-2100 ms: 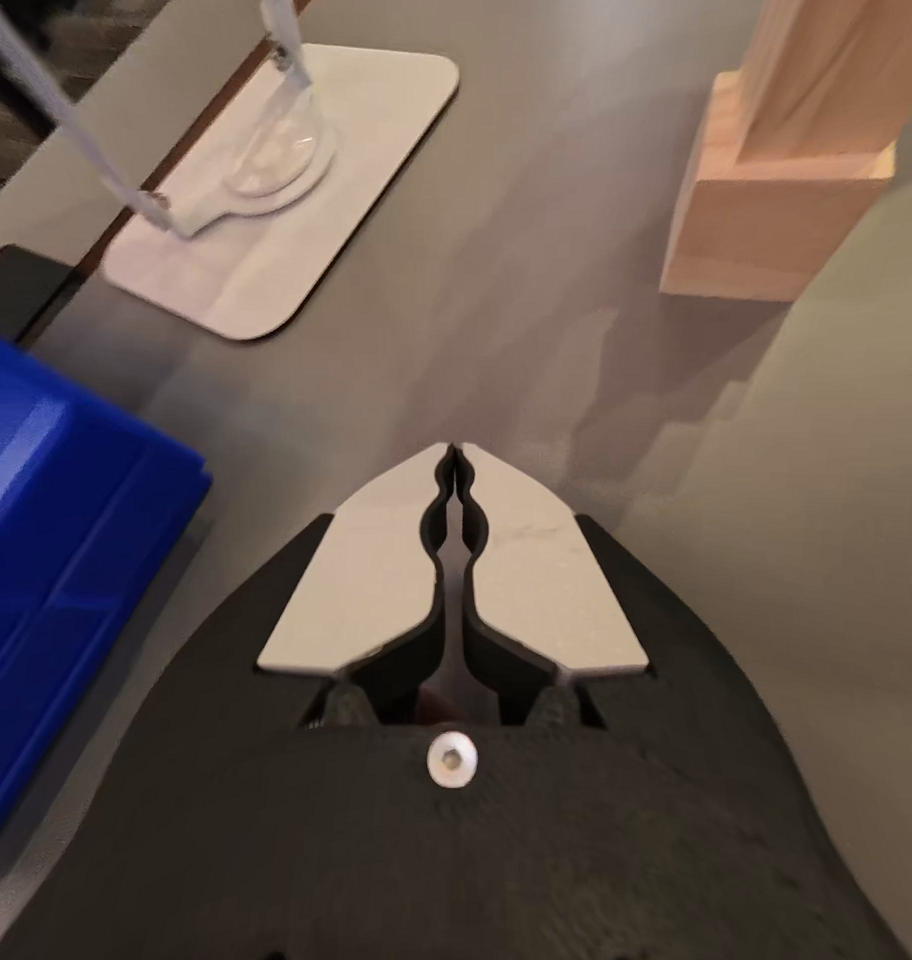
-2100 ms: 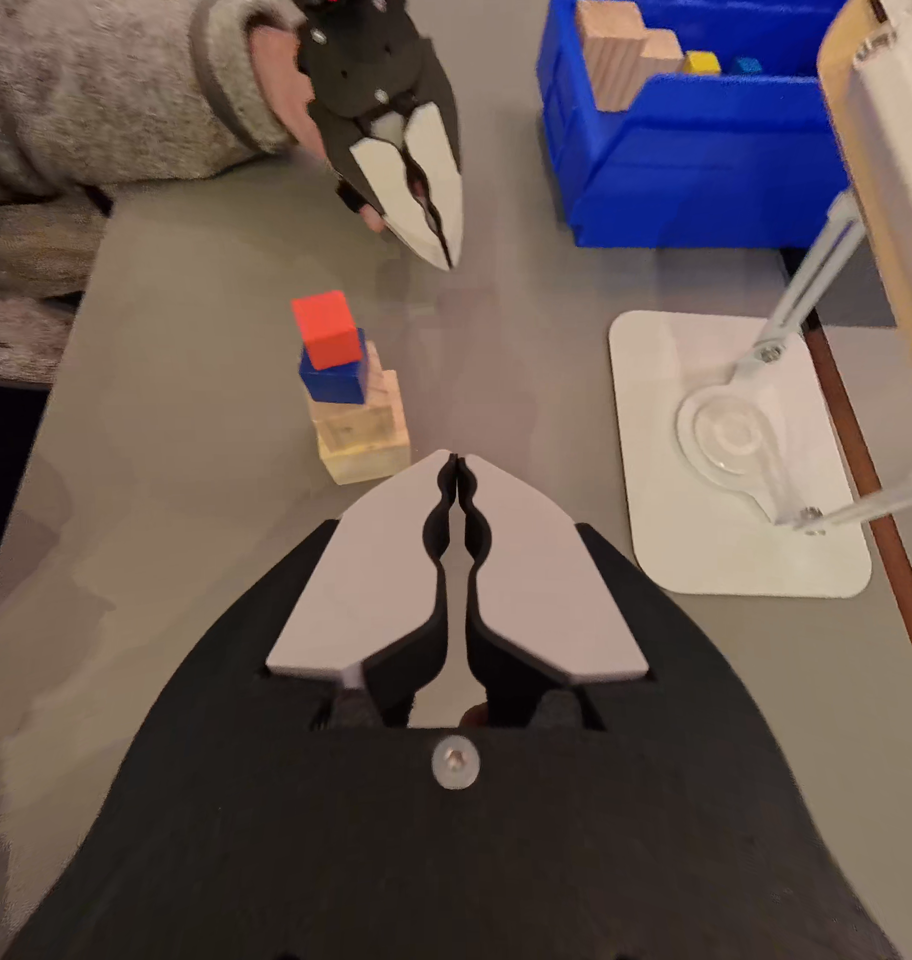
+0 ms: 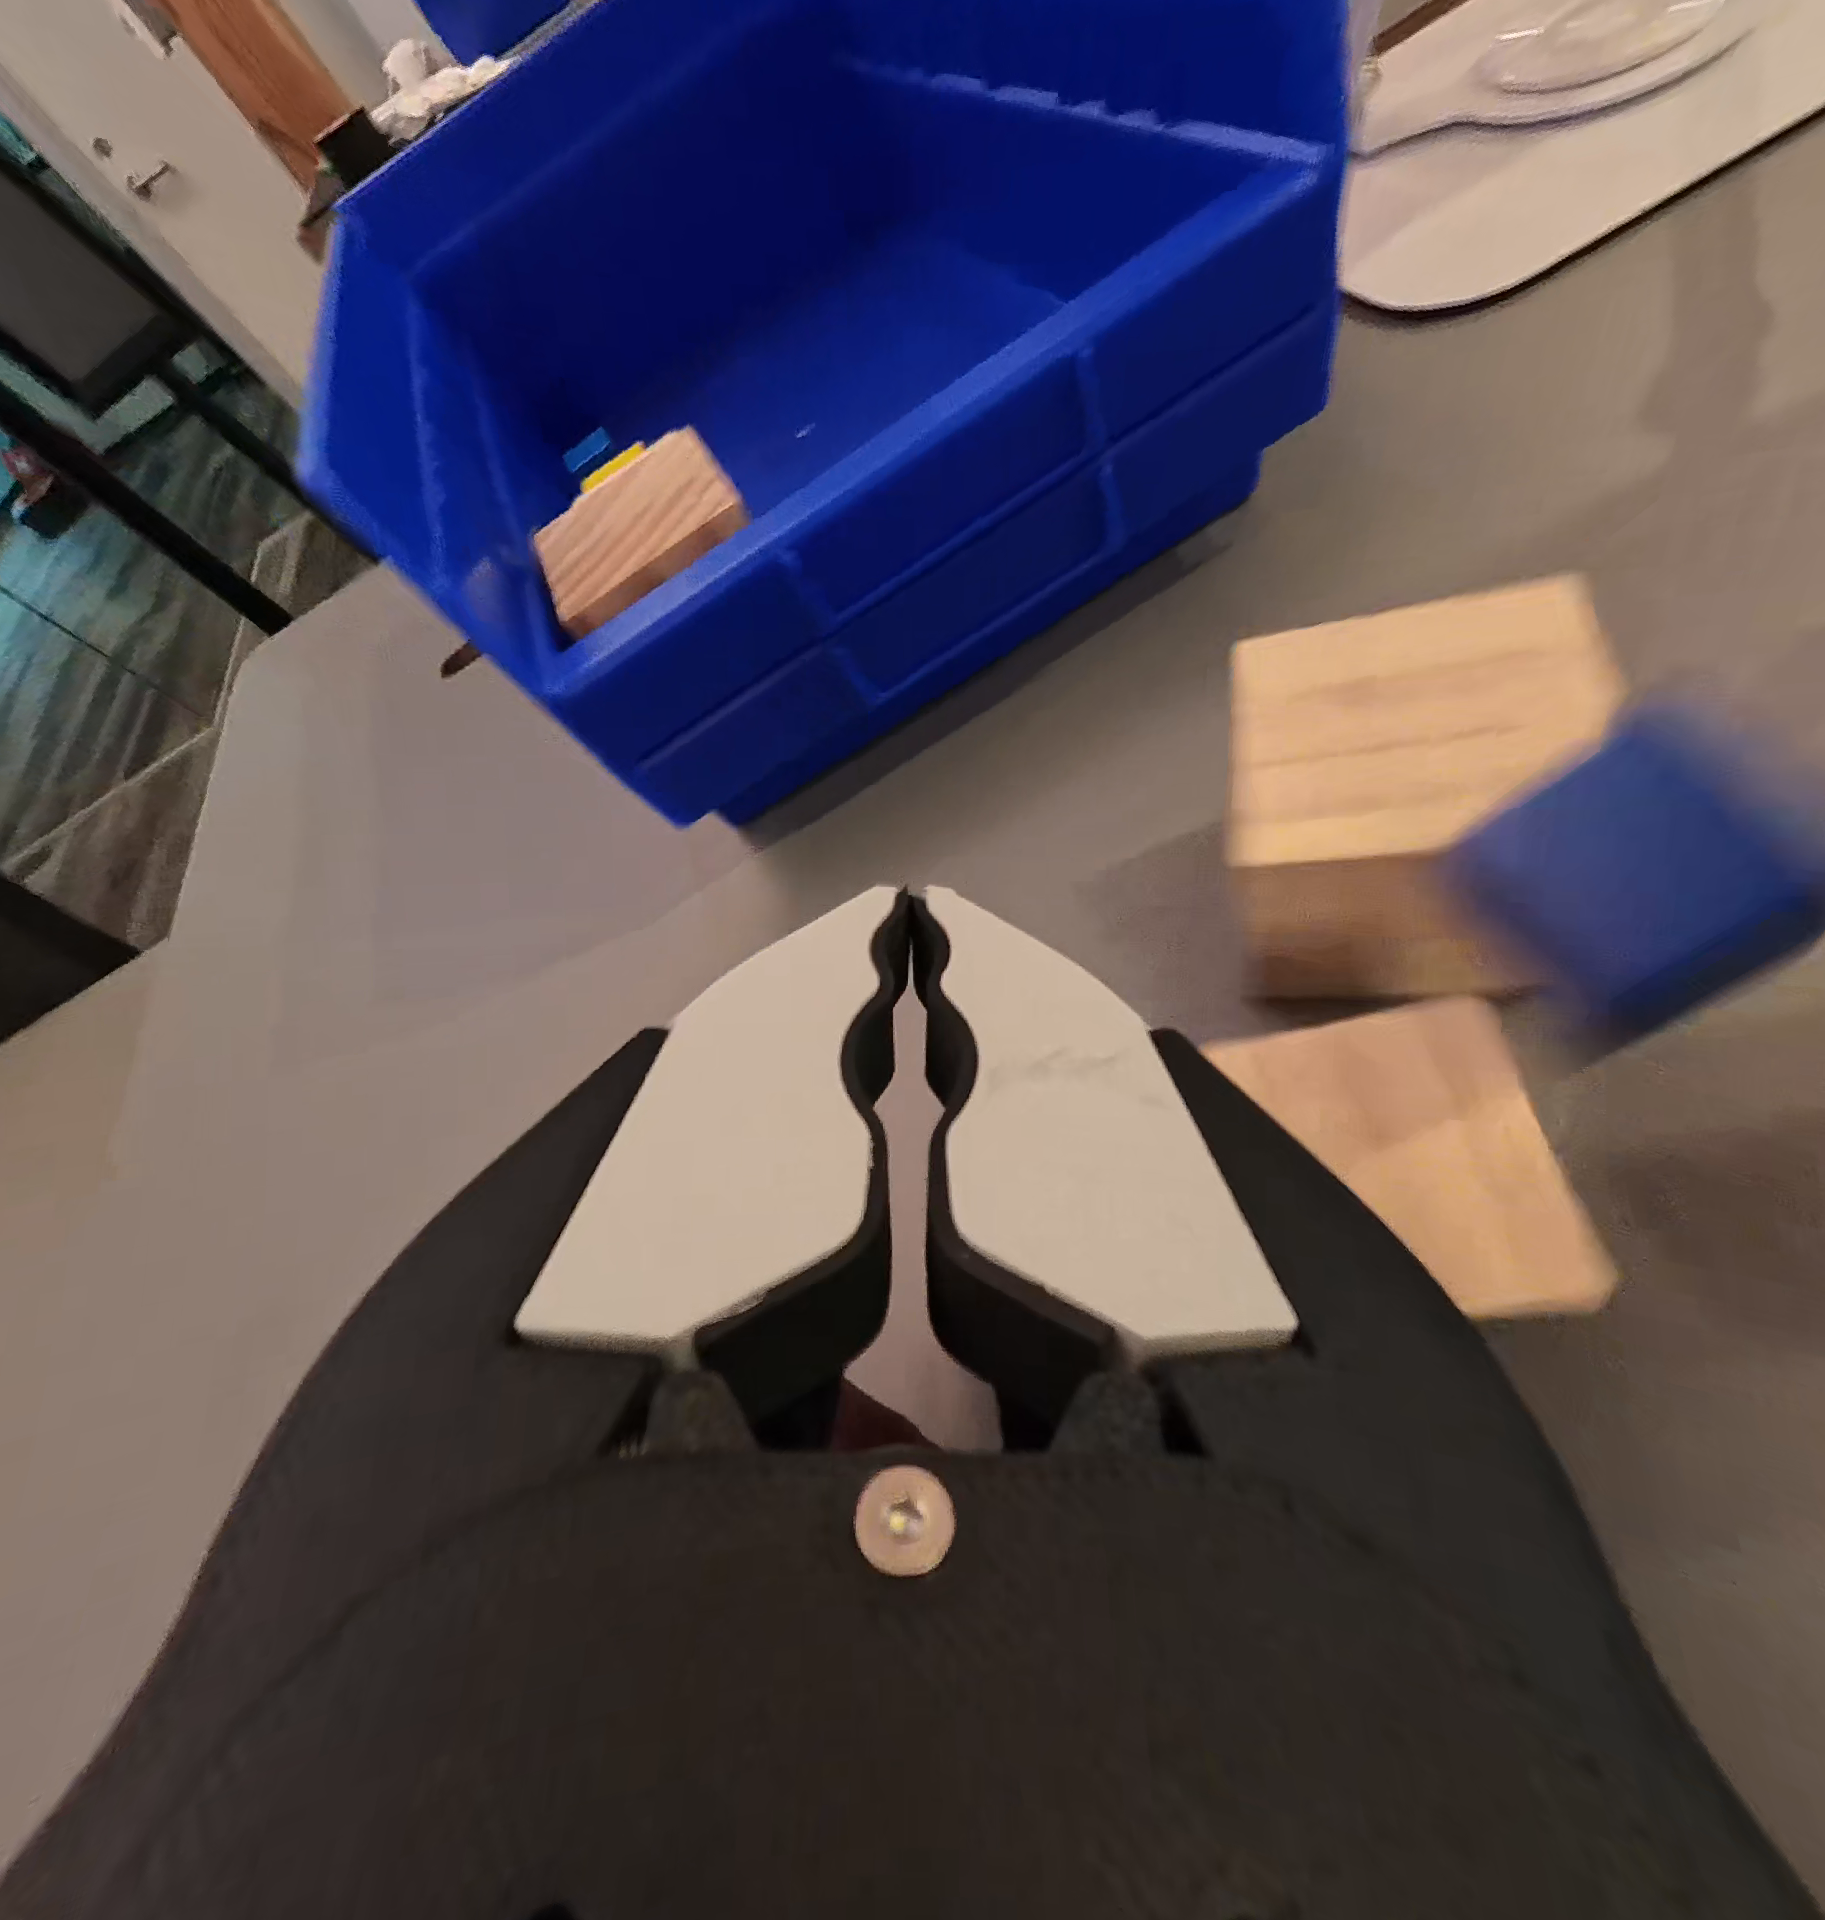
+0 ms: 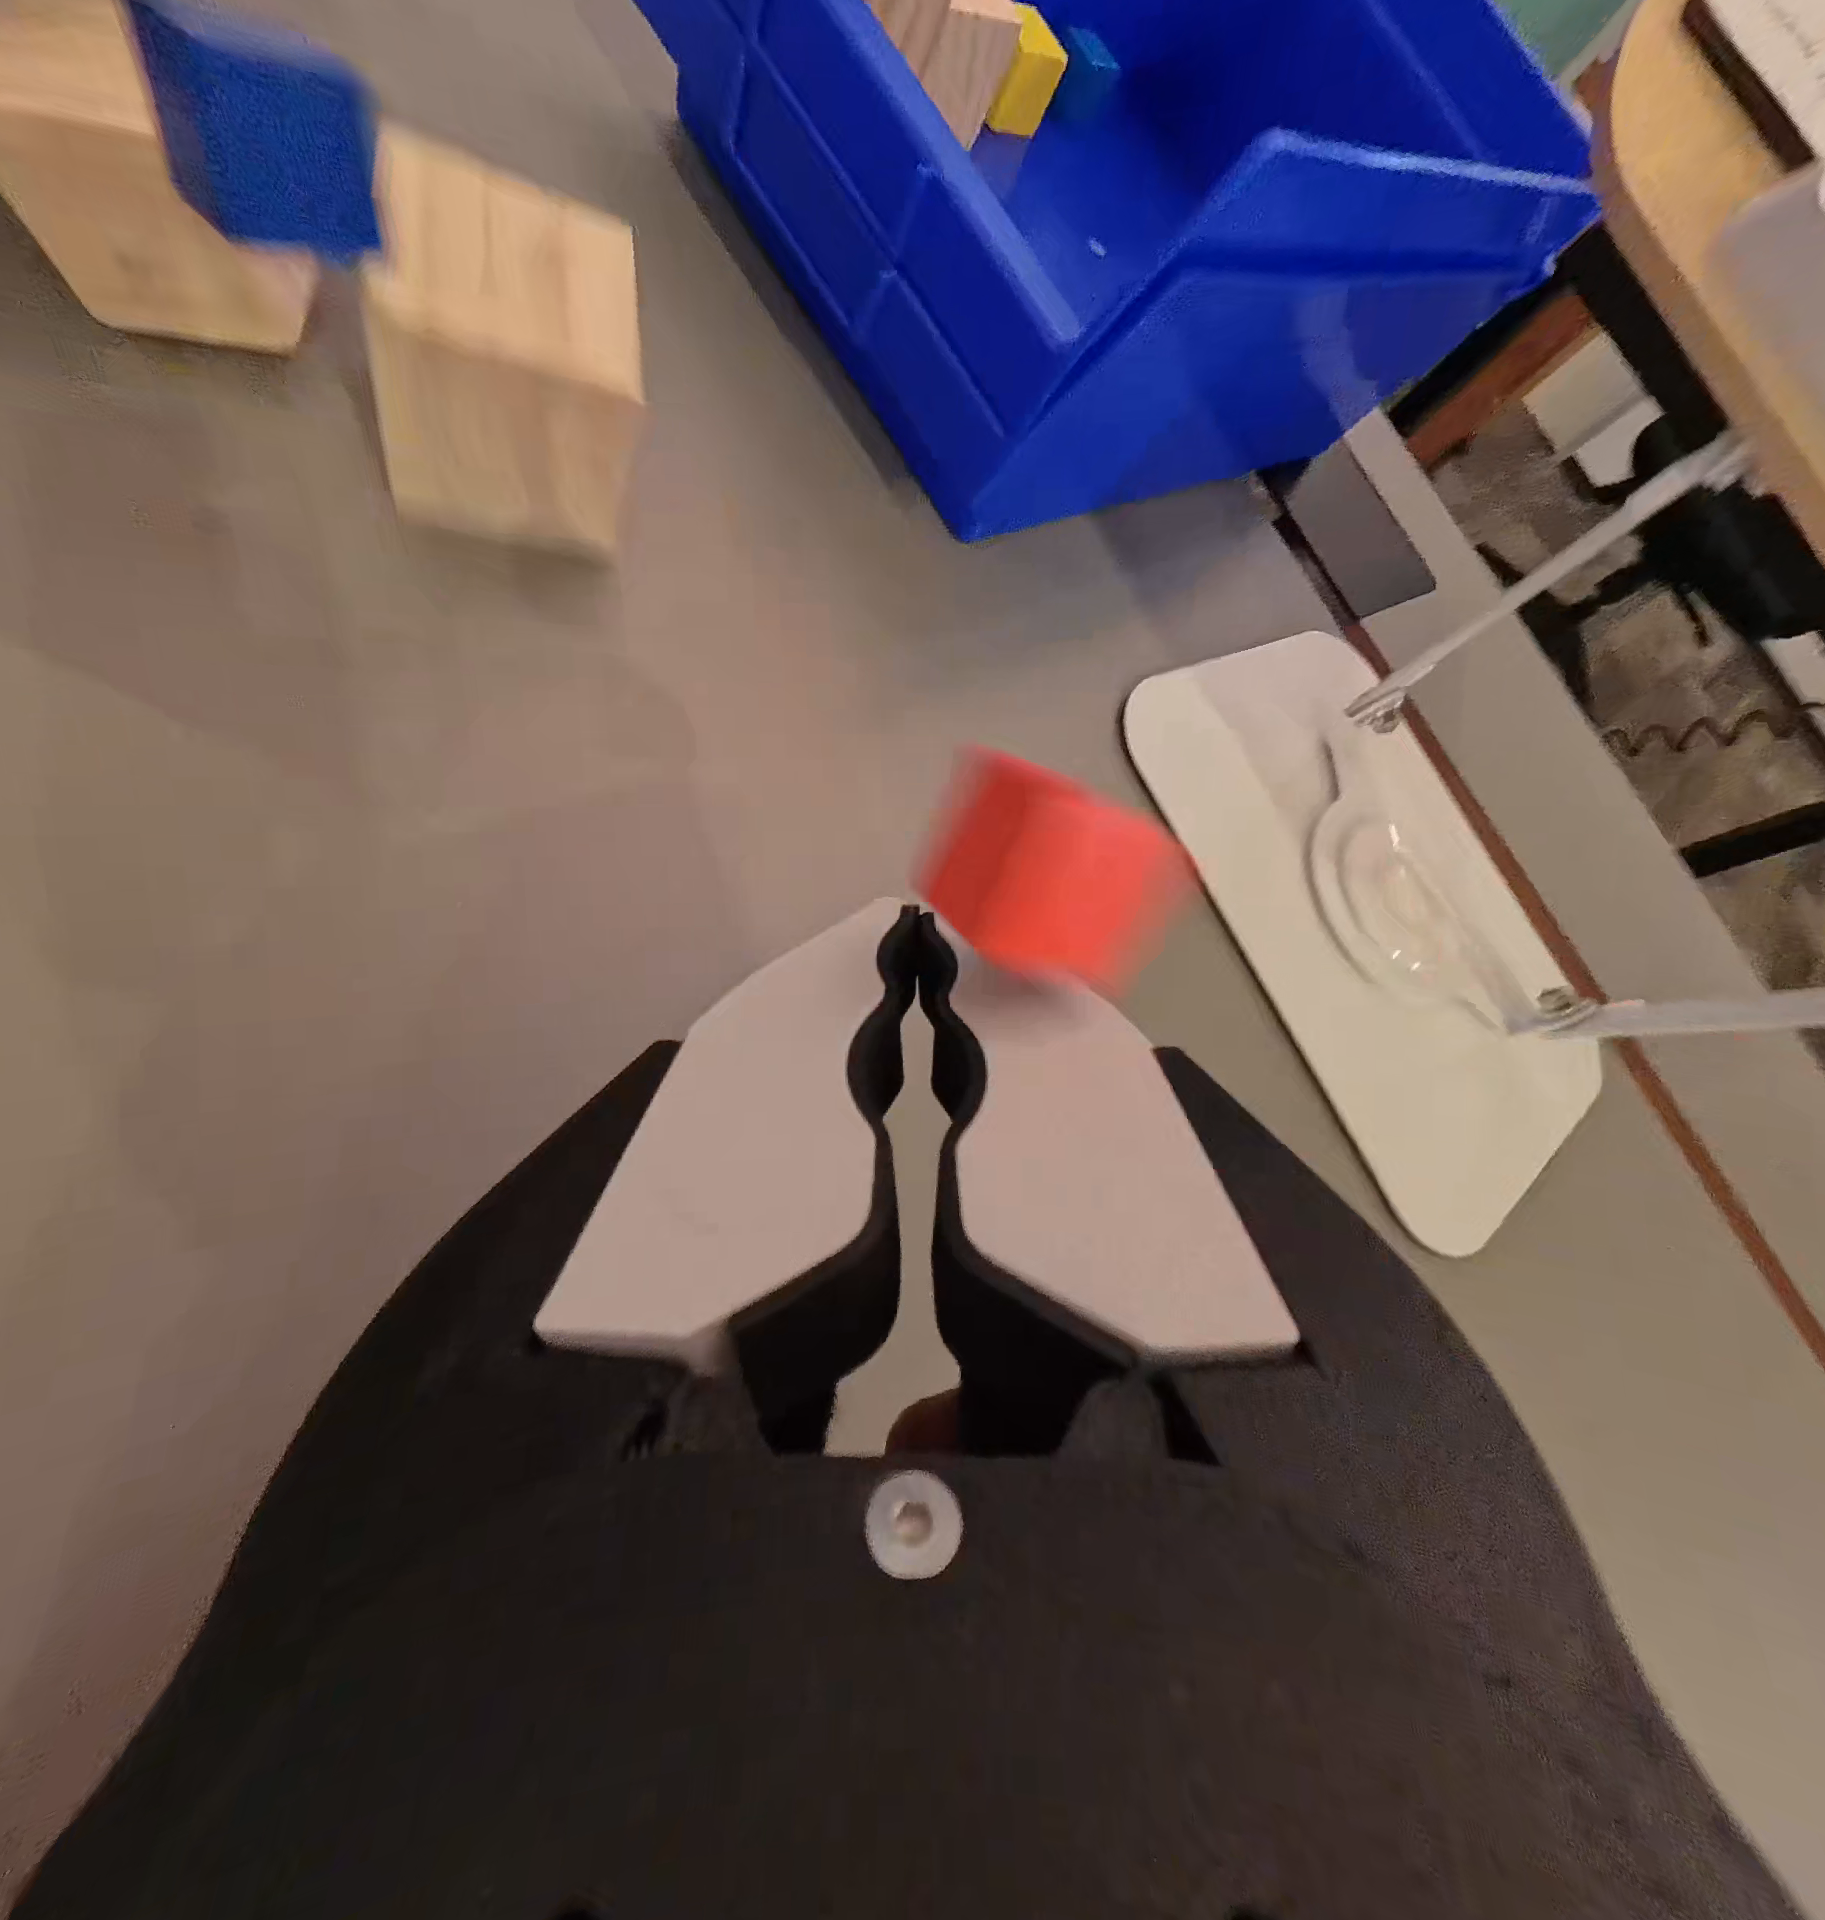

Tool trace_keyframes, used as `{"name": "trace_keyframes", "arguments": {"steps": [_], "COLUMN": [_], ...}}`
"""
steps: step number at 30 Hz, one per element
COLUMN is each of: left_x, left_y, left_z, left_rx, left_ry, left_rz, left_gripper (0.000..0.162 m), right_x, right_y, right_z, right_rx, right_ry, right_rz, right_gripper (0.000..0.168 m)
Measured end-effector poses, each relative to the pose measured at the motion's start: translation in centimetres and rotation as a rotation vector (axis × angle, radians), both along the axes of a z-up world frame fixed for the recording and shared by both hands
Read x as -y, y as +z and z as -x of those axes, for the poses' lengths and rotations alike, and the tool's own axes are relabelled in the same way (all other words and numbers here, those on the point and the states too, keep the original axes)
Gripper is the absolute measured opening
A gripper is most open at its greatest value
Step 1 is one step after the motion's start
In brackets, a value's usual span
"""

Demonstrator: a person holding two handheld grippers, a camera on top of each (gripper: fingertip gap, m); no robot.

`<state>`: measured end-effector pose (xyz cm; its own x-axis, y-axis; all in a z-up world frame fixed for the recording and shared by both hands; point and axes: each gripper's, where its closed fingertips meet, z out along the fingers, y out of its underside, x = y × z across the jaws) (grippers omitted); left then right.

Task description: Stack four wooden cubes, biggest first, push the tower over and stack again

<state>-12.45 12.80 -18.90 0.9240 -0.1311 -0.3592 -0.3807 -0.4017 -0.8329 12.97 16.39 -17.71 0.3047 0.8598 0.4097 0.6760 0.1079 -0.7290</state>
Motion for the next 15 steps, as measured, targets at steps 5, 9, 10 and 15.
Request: {"name": "trace_keyframes", "arguments": {"steps": [5, 9, 10, 15], "left_x": [0.8, 1.3, 1.4, 1.7], "left_y": [0.7, 1.5, 1.6, 1.3], "left_z": [2.4, 3.8, 4.1, 4.9], "left_rx": [0.109, 0.162, 0.168, 0.147], "left_ry": [0.013, 0.033, 0.04, 0.064], "left_rz": [-0.051, -0.099, -0.106, -0.095], "left_gripper": [0.0, 0.0, 0.0, 0.0], "right_x": [0.6, -0.1, -0.1, -0.1], "right_y": [-0.8, -1.8, -2.1, -3.1], "right_z": [-2.7, -3.8, -3.9, -4.5], "right_rx": [-0.023, 0.001, 0.003, 0.041], "right_ry": [0.054, 0.078, 0.089, 0.117], "right_rz": [0.072, 0.081, 0.09, 0.068], "right_gripper": [0.0, 0.0, 0.0, 0.0]}}
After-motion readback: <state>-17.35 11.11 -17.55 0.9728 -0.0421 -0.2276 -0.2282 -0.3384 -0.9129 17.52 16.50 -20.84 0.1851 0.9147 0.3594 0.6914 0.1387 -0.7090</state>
